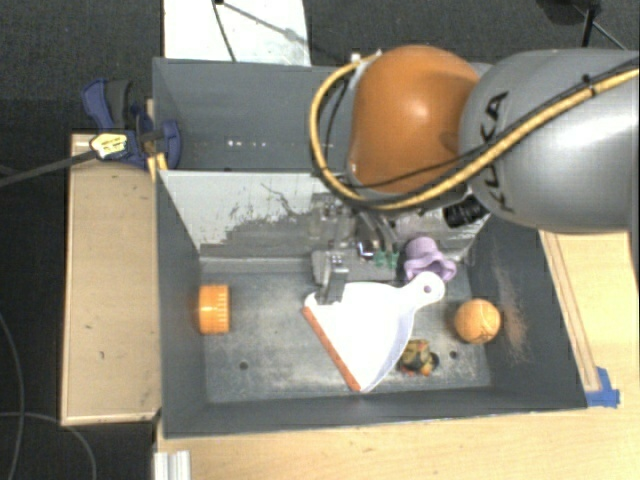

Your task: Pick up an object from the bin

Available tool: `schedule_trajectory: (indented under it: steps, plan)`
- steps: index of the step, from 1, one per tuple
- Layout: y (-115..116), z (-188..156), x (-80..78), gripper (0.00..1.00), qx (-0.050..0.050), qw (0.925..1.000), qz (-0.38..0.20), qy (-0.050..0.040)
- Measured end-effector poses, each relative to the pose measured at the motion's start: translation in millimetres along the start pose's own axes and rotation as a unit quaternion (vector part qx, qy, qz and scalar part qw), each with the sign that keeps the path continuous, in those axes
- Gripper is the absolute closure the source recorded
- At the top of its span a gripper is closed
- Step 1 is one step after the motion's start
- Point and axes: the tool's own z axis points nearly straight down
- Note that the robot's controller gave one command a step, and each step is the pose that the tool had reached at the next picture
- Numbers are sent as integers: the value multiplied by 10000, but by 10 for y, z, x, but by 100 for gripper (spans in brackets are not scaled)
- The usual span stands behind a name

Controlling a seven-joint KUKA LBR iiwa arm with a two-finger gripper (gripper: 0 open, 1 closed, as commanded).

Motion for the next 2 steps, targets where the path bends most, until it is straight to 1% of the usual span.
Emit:
schedule_trajectory:
  steps: [1, 2]
  plan:
    - [-258, -151, 291, 0, 2, 9928, -1198, -25]
    - [-533, 302, 37, 0, -1, 9882, -1533, -55]
